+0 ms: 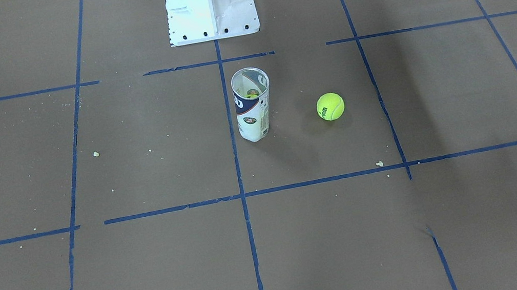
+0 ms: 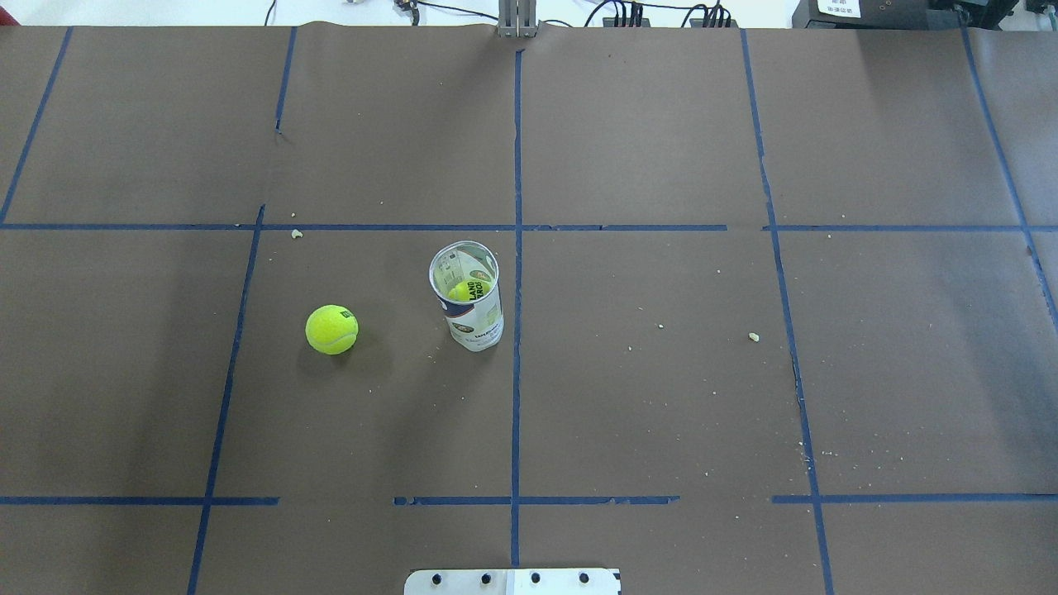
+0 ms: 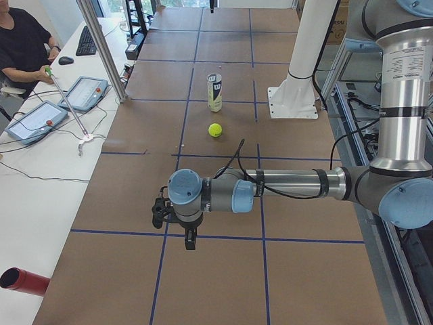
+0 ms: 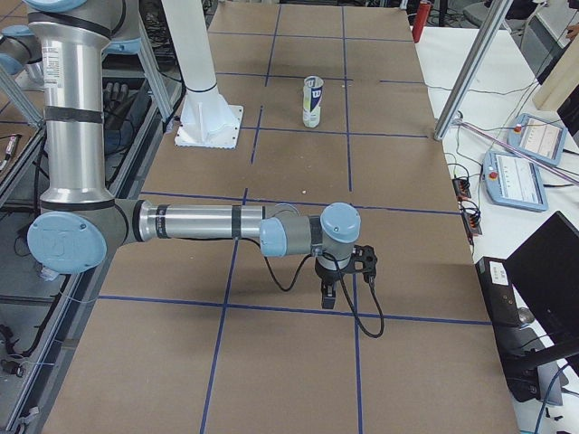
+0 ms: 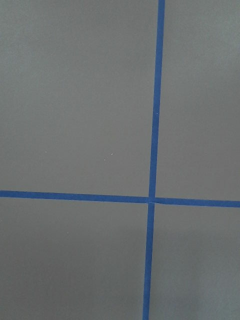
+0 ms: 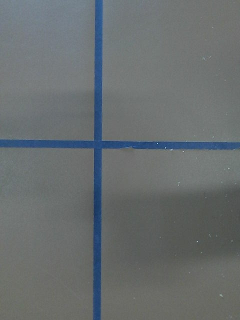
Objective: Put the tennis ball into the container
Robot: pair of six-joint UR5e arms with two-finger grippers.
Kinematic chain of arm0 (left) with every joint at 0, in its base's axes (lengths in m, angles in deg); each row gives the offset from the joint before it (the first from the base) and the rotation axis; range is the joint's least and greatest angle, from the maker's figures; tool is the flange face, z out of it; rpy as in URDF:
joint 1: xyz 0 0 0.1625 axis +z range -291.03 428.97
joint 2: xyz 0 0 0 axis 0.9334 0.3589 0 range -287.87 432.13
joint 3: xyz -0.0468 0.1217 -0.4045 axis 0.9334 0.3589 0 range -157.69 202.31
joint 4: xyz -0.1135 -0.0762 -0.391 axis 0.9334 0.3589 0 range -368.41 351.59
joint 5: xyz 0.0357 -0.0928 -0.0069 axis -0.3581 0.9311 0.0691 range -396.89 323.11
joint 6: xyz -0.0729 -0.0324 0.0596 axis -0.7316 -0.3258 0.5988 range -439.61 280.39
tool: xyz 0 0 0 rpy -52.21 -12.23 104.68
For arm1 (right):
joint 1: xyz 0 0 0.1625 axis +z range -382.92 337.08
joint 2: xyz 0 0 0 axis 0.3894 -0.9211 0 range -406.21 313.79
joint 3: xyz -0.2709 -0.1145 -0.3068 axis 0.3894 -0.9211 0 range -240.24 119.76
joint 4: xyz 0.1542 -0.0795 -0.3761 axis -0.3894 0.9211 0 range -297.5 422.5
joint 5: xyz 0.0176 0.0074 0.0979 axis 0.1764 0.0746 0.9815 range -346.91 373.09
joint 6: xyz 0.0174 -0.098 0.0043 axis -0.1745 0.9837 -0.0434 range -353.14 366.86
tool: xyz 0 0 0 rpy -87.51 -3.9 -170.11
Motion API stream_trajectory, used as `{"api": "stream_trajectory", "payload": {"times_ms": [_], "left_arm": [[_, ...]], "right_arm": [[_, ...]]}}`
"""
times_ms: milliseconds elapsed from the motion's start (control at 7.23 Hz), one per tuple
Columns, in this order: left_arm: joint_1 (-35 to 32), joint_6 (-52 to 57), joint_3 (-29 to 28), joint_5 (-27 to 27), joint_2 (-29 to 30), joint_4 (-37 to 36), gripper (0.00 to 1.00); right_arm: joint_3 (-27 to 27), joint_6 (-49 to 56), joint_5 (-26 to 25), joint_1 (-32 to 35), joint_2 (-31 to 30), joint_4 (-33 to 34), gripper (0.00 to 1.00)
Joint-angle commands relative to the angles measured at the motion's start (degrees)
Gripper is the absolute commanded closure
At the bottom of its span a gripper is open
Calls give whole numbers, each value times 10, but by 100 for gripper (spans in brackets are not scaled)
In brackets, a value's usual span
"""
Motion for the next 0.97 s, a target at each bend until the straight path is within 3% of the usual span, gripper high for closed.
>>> {"api": "stream_trajectory", "payload": {"times_ms": [0,277,553,830], "left_arm": [[4,0,4,-12,5,0,0],[5,-1,16,-13,22,-3,0],[22,-3,81,-19,24,-10,0],[49,-42,155,-19,45,-92,0]], "right_arm": [[0,0,0,0,0,0,0],[0,0,0,0,0,0,0],[0,0,0,0,0,0,0],[0,0,0,0,0,0,0]]}}
